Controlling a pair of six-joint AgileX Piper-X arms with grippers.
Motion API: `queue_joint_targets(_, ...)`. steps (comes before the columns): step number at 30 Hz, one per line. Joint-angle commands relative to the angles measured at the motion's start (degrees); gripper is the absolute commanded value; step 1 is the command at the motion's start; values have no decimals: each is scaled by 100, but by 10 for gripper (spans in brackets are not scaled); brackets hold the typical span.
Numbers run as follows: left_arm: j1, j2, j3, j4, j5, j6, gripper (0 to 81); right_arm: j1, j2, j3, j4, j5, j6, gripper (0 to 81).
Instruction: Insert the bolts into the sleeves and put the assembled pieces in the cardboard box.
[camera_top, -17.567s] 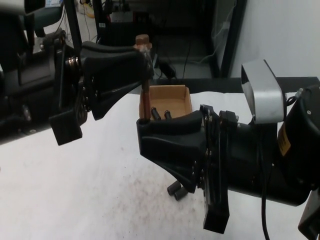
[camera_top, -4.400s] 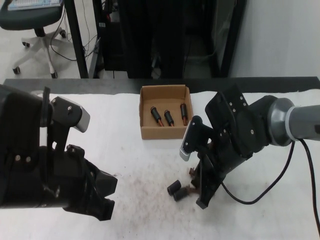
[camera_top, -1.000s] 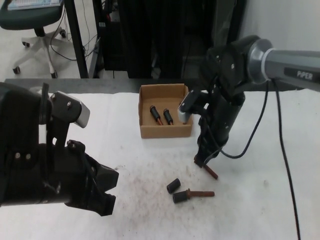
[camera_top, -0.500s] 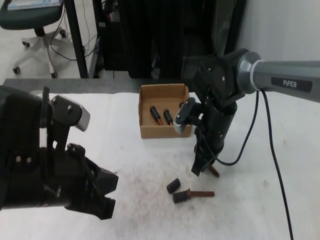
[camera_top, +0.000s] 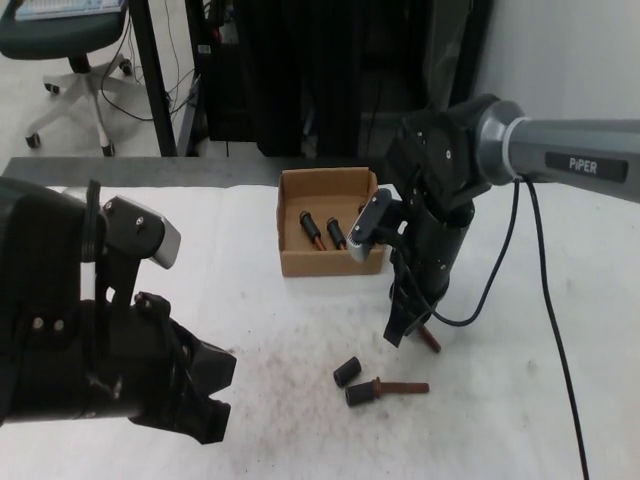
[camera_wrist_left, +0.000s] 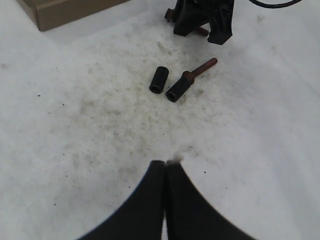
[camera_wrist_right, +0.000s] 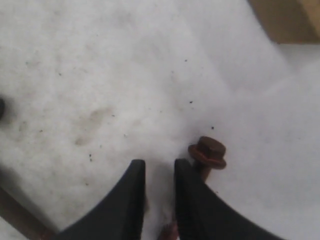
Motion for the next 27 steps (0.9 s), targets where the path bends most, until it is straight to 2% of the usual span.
queue_joint_targets(1, -21, 5, -1, -99, -32, 40, 3, -42, -120, -59, 60, 49, -45, 197)
queue_joint_targets(27, -21, 5, -1, -241, -32, 25, 3, -252, -96, -54, -211, -11, -45, 197)
